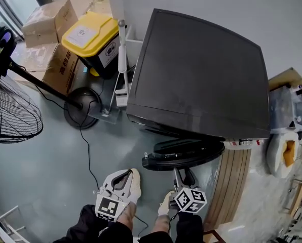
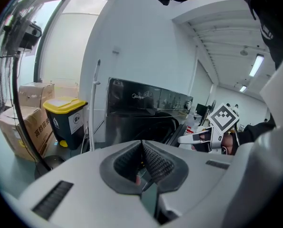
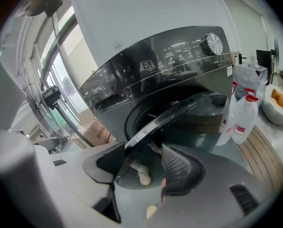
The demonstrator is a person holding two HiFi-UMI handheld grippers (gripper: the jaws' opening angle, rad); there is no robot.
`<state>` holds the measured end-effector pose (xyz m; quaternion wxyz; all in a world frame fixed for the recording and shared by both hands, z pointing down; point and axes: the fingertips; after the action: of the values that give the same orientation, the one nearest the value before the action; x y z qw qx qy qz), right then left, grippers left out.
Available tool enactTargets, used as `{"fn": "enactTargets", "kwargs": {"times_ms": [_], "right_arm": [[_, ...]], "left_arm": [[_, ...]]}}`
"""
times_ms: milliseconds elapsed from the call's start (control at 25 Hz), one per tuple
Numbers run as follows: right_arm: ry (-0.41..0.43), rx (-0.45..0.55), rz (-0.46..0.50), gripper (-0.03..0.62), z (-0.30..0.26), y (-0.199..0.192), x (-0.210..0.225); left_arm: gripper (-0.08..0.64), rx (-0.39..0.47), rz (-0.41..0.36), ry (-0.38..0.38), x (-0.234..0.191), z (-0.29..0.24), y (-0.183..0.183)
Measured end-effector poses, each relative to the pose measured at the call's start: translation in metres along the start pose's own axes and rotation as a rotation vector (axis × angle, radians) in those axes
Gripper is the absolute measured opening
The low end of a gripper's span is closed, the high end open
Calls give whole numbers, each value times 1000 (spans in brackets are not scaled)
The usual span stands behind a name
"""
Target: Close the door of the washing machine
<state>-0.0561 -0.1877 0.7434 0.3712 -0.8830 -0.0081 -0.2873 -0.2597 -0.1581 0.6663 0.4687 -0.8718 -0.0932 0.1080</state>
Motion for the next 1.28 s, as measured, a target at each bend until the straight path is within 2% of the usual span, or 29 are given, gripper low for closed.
{"fn": "enactTargets", "kwargs": {"times_ms": [560, 760, 1080, 1280], "right_arm": [[-39, 38, -48, 259, -41, 32, -6], [-58, 58, -56, 258, -58, 45, -6], [-75, 48, -1, 242, -83, 65, -2], [-74, 31, -14, 242, -88, 69, -1]], "left_arm": [[26, 29, 18, -8, -35, -36, 18], [26, -26, 6, -18, -42, -48, 16], [26, -42, 28, -9, -56, -64, 13], [26, -42, 38, -6, -62, -73, 14]]}}
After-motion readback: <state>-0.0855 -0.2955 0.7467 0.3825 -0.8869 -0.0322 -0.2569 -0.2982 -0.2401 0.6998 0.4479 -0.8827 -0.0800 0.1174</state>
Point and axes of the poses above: the fingertips, and each gripper's own axes: z backward along the fingers, x to its right, y out of its top, and after that the axes turned 11 degrees about y, right-handed
